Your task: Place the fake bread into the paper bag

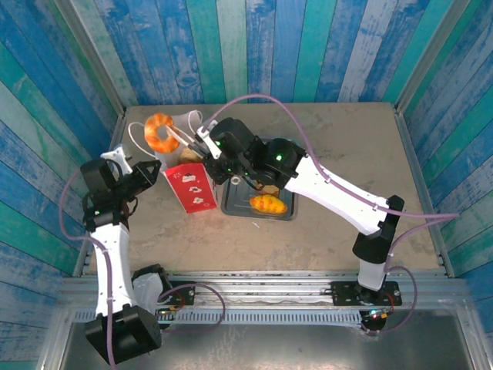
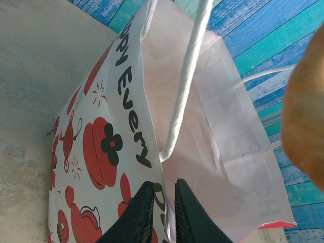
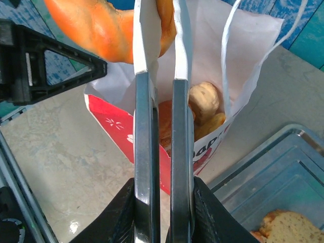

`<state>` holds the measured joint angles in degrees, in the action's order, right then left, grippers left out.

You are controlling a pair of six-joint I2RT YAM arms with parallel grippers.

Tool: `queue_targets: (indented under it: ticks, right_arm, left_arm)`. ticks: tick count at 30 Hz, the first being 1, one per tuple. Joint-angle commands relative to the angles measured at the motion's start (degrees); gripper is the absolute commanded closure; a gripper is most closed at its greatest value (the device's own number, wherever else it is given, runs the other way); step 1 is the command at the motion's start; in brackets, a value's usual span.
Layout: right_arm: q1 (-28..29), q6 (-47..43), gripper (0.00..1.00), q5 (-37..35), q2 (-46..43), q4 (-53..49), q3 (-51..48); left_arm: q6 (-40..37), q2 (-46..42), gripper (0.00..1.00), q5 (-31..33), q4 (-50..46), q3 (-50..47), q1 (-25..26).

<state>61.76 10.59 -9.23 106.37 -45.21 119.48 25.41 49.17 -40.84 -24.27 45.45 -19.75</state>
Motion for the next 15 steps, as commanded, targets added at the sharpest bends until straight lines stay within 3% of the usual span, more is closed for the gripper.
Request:
queue_targets:
  ticks: [1, 11, 15]
  right_arm:
    - [-0.64, 0.85, 0.72, -1.71, 1.96, -0.84, 2.52]
    - [-1.17, -0.92, 0.71, -8.38, 6.42, -8.03, 7.15]
    - [-1.23, -1.64, 0.66, -9.77, 7.02, -10.47, 7.99]
  left_arm:
    - [0.07, -1.35, 0.85, 0.05, 0.29, -0.94, 0.15]
    - [-0.01, -1.24, 0.86, 0.25, 0.24, -0.81, 0.17]
    - [0.03, -1.18, 0.86, 0.29, 0.28, -0.68, 0.14]
